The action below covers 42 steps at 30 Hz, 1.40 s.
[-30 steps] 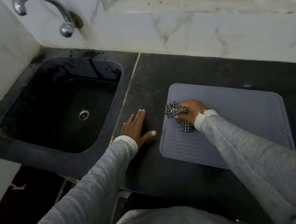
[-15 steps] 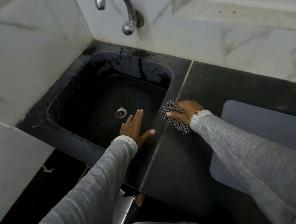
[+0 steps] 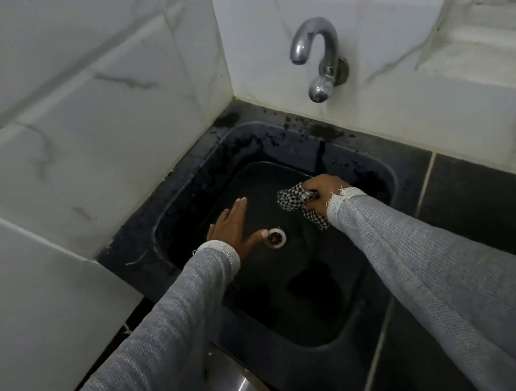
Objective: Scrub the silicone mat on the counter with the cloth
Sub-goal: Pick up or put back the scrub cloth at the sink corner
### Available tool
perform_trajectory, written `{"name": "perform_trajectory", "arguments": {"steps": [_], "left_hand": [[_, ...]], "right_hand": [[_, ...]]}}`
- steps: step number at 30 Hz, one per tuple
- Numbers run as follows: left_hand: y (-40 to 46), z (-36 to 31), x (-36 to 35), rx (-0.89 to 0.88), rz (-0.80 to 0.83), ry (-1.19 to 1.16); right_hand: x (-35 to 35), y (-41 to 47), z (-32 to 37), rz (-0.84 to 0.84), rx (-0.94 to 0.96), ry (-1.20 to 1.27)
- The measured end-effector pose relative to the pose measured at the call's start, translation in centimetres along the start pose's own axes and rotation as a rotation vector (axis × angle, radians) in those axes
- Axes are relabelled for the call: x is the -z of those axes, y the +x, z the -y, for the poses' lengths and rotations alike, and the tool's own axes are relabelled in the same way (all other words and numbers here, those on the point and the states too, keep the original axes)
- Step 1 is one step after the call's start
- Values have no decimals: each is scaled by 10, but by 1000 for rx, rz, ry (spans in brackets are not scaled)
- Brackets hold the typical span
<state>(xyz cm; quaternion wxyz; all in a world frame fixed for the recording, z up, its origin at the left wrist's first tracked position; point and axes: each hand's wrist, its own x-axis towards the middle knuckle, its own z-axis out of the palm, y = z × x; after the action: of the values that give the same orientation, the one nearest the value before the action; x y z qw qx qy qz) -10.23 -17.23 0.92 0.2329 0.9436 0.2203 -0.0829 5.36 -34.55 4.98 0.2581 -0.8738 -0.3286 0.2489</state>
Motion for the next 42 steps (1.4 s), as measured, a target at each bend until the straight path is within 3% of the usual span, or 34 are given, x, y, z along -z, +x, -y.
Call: {"name": "perform_trajectory", "arguments": {"steps": [9,14,21,27,35,42], "left_hand": [[73,37,46,44,-32,23],[118,49,69,33,-72,167],[175,64,91,-36,-62,346],[215,77,100,-65,-111,424],[240,92,95,-118,-186,526],[245,102,77,-118,-163,540]], "right_hand": [[-6,103,26,-138,85,-37],[5,163,33,-183,137,-68],[16,234,41,-349,309,-151],[19,298,49,-334,430,-264],[-7,353,46,-457,589,-261],[-73,346,20,-394,405,-322]]}}
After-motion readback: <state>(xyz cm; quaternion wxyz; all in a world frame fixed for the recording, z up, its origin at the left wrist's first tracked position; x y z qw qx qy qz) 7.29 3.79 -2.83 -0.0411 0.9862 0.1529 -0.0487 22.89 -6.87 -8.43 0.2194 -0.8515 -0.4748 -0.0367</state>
